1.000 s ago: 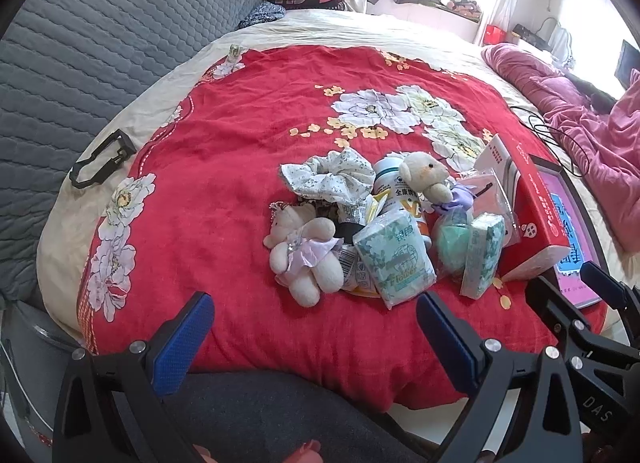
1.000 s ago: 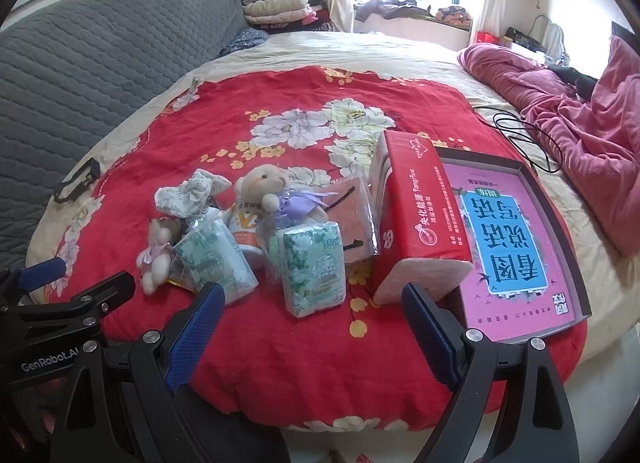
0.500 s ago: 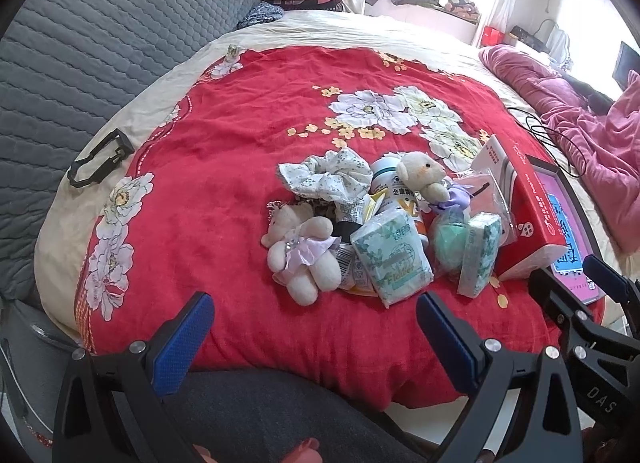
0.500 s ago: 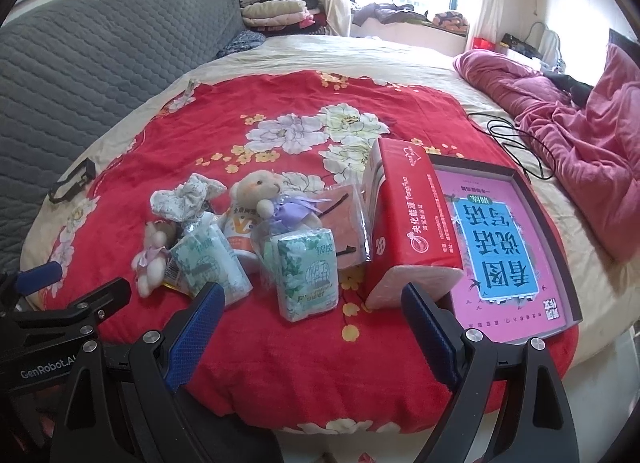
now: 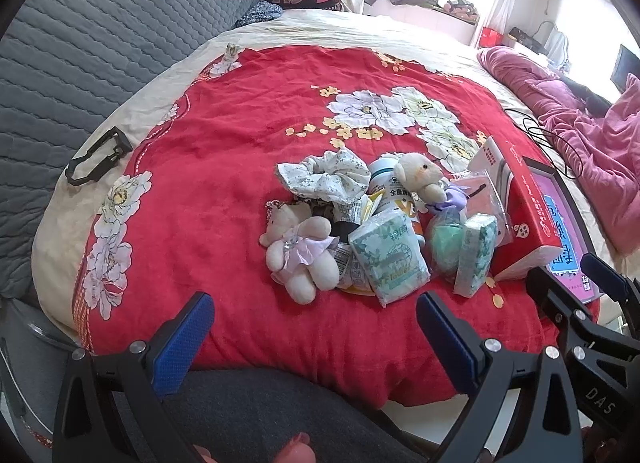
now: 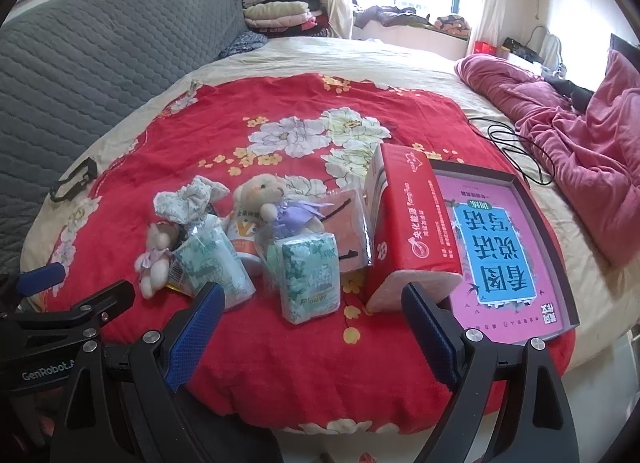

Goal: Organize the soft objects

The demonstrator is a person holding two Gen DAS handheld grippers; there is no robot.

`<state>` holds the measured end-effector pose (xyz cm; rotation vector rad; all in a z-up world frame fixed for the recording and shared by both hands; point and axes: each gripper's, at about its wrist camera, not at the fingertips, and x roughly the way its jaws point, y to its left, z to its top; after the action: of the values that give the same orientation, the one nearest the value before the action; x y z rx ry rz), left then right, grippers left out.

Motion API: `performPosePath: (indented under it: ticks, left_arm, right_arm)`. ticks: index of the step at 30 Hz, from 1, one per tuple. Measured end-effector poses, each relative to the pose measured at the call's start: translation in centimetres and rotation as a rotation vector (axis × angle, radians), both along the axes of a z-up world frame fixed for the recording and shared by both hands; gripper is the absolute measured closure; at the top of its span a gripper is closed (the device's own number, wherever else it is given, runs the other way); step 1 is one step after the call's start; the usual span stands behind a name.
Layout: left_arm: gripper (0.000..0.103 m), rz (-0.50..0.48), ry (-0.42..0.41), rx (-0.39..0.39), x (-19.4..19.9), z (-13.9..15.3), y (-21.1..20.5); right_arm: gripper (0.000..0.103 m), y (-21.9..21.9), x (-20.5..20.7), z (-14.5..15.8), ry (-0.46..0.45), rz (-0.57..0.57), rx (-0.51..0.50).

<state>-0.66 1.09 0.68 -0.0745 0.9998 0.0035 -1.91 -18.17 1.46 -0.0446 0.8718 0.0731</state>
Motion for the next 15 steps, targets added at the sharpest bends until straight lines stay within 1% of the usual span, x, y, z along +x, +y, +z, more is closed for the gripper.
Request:
performPosePath:
  ticks: [6, 10, 15]
  left_arm:
    - [0.002, -0.006, -0.006, -0.021, -0.2, 0.5, 0.1]
    - [0.002, -0.003, -0.029, -0.026, -0.3, 0.7, 0.4]
    - [0.002, 0.011, -0.006, -0.065, 0.0, 0.1, 1.5]
  right_arm:
    - [0.012, 0.1, -0.1, 0.5, -0.005, 0.005, 0.003]
    - [0.012, -0.4, -0.3, 0.3, 0.0, -0.01, 0.004]
    - [0.012, -1.1, -0.3, -0.4, 0.015, -0.029, 0.006]
